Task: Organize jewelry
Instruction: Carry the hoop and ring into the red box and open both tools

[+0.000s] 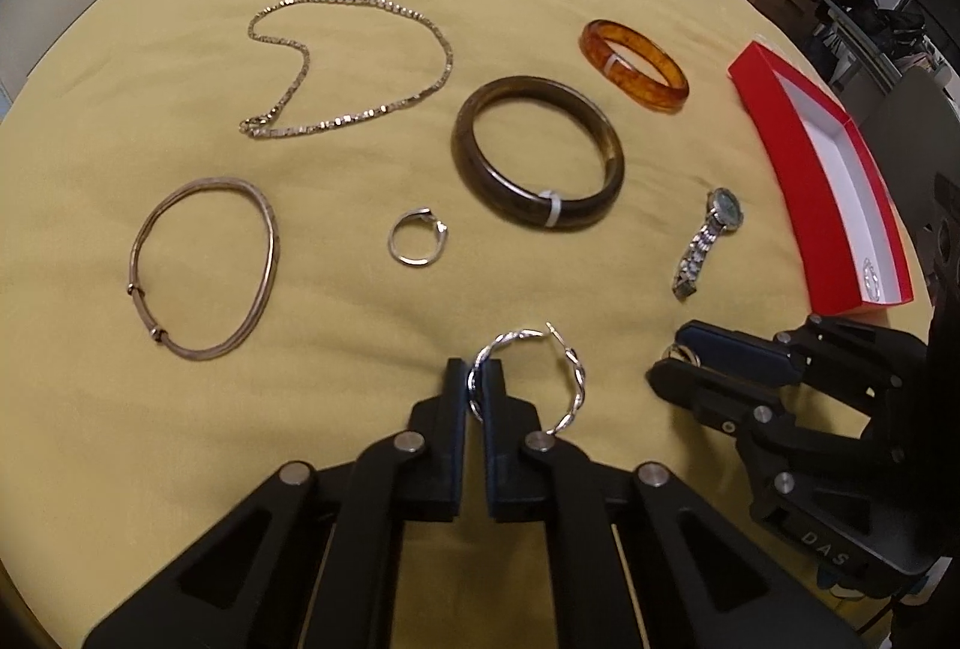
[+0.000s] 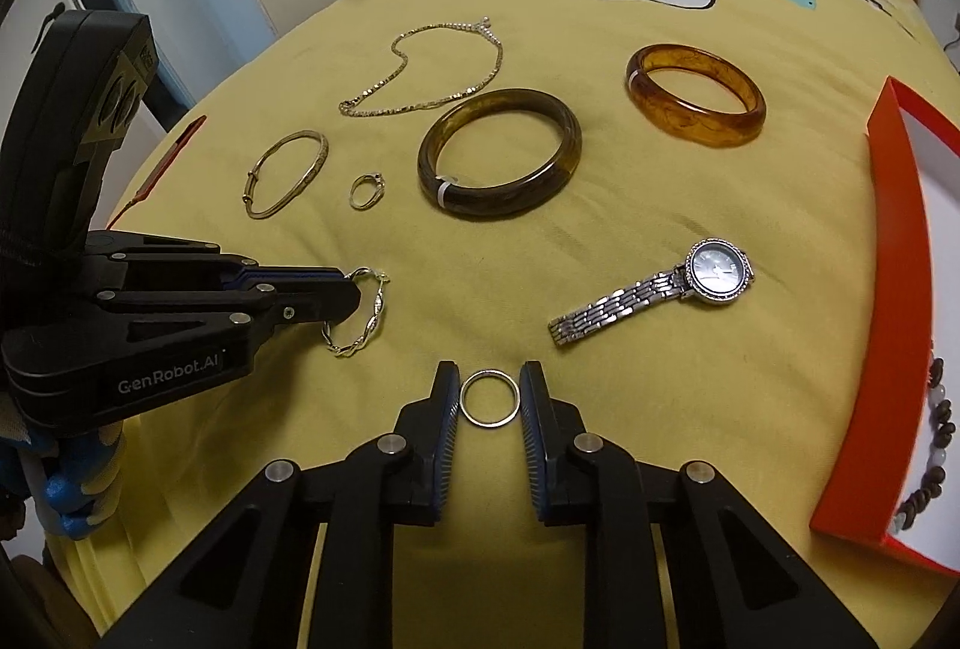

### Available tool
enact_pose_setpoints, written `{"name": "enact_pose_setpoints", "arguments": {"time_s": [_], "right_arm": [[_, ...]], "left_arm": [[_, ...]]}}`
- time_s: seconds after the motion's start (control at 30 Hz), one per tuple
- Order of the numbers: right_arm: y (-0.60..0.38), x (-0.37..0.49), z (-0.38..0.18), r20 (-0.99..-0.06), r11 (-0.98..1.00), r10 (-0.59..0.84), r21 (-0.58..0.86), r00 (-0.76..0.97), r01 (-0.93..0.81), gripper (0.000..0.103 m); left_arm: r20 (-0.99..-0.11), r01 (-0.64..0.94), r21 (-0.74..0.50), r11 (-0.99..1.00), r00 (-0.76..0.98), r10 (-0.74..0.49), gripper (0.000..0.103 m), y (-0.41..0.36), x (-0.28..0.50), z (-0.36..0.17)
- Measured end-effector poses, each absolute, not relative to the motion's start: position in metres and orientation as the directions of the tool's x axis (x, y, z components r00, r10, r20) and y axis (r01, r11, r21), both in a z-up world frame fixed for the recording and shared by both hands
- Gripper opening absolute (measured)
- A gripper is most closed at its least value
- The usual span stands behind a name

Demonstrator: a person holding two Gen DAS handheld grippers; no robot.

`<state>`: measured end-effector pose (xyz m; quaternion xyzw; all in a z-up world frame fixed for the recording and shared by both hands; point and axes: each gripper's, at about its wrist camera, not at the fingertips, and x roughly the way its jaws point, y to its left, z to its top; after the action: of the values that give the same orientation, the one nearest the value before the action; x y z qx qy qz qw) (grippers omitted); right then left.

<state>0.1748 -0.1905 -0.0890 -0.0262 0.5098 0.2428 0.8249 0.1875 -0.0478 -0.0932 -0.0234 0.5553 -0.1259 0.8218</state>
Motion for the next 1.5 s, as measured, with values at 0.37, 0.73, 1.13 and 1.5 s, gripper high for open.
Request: {"name": "enact_pose_setpoints", "arguments": {"time_s": [0.37,0.73,1.13,1.5], "right_arm": [[-0.199,0.137,-0.043,-0.816,0.886,0.386,0.197,0.431,-0.42,0.02],[-0.228,0.089,0.0,-0.766,0.91,0.366,0.177,0.528,-0.374,0.02],[-0.321,0.078,0.021,-0.729,0.963,0.263,0.16,0.633,-0.215,0.02],[-0.402,0.142,0.001,-0.753,0.986,0.167,0.134,0.637,-0.099,0.02]], "left_arm": [[-0.879,0.194,-0.145,0.97,0.426,-0.217,0.004,-0.045,0.154,-0.051],[-0.843,0.225,-0.126,0.966,0.488,-0.224,0.004,-0.055,0.11,-0.011],[-0.824,0.333,-0.102,0.937,0.499,-0.267,0.004,-0.121,0.112,0.016],[-0.832,0.449,-0.09,0.889,0.457,-0.315,0.004,-0.227,0.185,0.01]]}}
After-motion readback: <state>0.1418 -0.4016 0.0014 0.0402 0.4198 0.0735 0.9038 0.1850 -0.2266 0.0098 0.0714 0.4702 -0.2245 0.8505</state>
